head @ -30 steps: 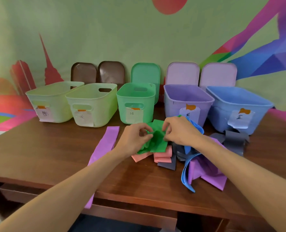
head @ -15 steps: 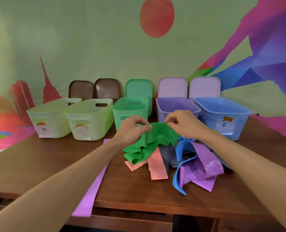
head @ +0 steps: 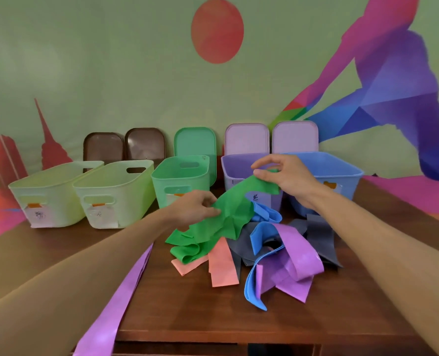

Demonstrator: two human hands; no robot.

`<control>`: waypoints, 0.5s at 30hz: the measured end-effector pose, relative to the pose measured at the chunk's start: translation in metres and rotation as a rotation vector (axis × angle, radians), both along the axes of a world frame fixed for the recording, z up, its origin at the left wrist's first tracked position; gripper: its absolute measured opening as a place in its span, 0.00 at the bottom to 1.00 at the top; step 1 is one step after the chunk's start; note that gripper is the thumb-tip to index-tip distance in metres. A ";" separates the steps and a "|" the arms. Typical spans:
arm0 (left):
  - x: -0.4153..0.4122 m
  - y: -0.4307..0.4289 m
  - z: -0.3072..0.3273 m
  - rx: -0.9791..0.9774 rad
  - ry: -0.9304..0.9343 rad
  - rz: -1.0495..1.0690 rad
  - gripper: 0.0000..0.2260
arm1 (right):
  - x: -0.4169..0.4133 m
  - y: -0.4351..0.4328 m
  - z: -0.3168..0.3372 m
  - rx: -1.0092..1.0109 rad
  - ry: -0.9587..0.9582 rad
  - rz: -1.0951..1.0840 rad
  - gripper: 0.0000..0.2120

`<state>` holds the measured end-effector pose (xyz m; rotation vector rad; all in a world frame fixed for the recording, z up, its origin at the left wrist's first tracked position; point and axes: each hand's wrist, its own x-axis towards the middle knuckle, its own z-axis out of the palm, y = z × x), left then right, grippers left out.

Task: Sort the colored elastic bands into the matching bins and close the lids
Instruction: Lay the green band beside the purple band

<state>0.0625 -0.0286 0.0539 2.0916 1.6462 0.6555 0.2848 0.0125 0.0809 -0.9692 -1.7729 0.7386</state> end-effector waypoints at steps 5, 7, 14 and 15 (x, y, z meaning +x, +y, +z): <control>0.009 0.015 -0.002 0.132 0.085 0.031 0.09 | 0.010 0.008 -0.003 -0.118 0.162 0.004 0.13; 0.014 0.015 0.004 0.178 -0.036 0.036 0.09 | 0.017 0.009 0.000 -0.232 0.278 0.063 0.18; 0.011 0.007 0.015 0.150 -0.045 0.058 0.08 | 0.024 0.013 -0.001 -0.167 0.351 -0.168 0.19; 0.010 0.004 0.015 0.105 -0.019 0.060 0.08 | 0.022 0.013 -0.002 -0.151 0.356 -0.193 0.18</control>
